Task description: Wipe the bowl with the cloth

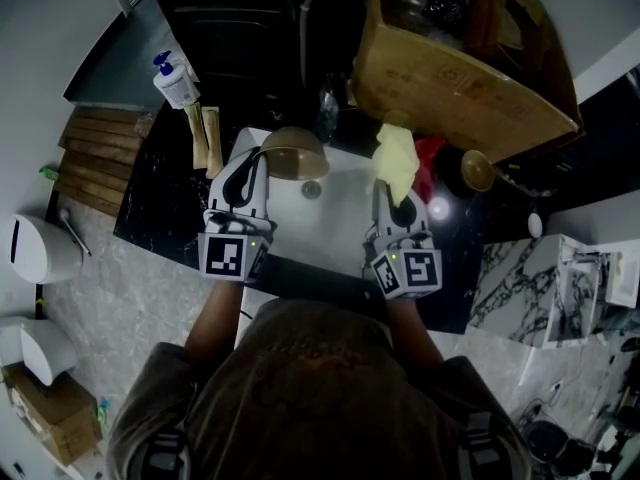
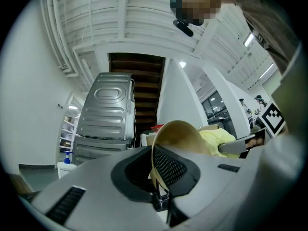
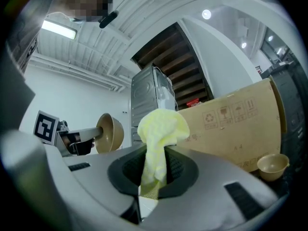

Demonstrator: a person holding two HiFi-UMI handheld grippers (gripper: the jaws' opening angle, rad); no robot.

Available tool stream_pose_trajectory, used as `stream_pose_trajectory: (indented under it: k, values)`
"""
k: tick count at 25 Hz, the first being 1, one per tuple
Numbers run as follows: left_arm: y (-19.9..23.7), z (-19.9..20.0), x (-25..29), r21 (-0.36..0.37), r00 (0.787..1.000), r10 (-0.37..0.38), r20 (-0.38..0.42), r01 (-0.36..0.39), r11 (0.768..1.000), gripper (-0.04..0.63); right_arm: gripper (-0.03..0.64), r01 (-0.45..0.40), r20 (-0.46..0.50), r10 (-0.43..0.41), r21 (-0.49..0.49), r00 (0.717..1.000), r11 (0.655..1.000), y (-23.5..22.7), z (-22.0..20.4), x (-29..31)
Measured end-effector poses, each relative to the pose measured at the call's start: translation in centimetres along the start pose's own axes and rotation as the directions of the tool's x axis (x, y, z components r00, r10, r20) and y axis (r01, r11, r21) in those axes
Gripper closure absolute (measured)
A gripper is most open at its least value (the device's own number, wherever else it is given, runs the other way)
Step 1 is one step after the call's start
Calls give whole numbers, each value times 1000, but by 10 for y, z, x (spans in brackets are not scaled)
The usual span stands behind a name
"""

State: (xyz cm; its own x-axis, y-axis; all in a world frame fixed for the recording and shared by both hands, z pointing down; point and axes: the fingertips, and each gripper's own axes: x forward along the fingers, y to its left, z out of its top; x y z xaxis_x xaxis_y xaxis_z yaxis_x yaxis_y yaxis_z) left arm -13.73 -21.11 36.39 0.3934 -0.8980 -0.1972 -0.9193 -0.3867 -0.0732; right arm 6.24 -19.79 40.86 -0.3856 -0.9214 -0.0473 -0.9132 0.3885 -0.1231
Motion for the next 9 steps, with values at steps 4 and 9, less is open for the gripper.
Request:
stream_pose_trajectory:
  k: [4, 9]
  values:
    - [1, 0, -1, -10, 1000, -5, 15, 5, 1000, 574, 591, 1, -1, -1, 1, 1000, 1000, 0, 0, 0]
    - [3, -2, 1, -29, 1000, -2, 15, 3, 1000, 574, 591, 7, -10, -7, -11, 1000, 1000, 2, -1, 2]
